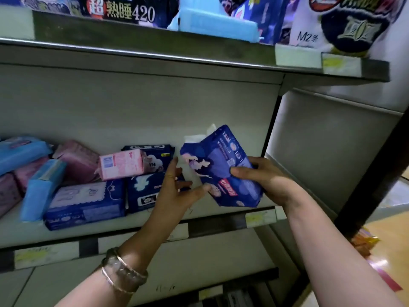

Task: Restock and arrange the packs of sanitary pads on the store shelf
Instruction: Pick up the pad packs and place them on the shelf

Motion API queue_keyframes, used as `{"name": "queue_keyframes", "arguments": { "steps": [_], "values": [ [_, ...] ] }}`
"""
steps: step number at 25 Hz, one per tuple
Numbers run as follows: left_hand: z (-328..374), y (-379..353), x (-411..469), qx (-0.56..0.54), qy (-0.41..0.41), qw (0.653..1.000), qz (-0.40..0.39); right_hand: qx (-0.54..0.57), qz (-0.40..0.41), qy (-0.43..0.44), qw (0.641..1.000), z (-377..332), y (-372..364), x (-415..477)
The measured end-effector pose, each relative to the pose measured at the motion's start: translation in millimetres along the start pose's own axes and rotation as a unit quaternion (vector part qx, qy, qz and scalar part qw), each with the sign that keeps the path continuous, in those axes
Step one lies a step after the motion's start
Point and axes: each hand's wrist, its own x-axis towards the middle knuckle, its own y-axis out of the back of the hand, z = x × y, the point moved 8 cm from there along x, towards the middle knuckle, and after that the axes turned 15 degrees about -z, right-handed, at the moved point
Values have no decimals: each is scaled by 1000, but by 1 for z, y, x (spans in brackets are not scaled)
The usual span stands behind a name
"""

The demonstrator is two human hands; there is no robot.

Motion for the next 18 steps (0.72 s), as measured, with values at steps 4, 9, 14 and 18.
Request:
{"name": "queue_keyframes", "arguments": {
  "steps": [4, 9, 14, 18],
  "values": [
    [33, -26, -24, -100, -64, 992, -51, 138, -62, -13, 988, 1, -18, -34],
    [35, -59, -64, -179, -47, 983, -20, 101, -34, -17, 994, 6, -22, -85],
    [21, -76, -119, -202, -45, 972, 110, 156, 12, 103, 982, 10, -23, -132],
    [19, -94, -153, -185, -17, 974, 129, 169, 42, 104, 979, 29, -37, -154]
  ]
}}
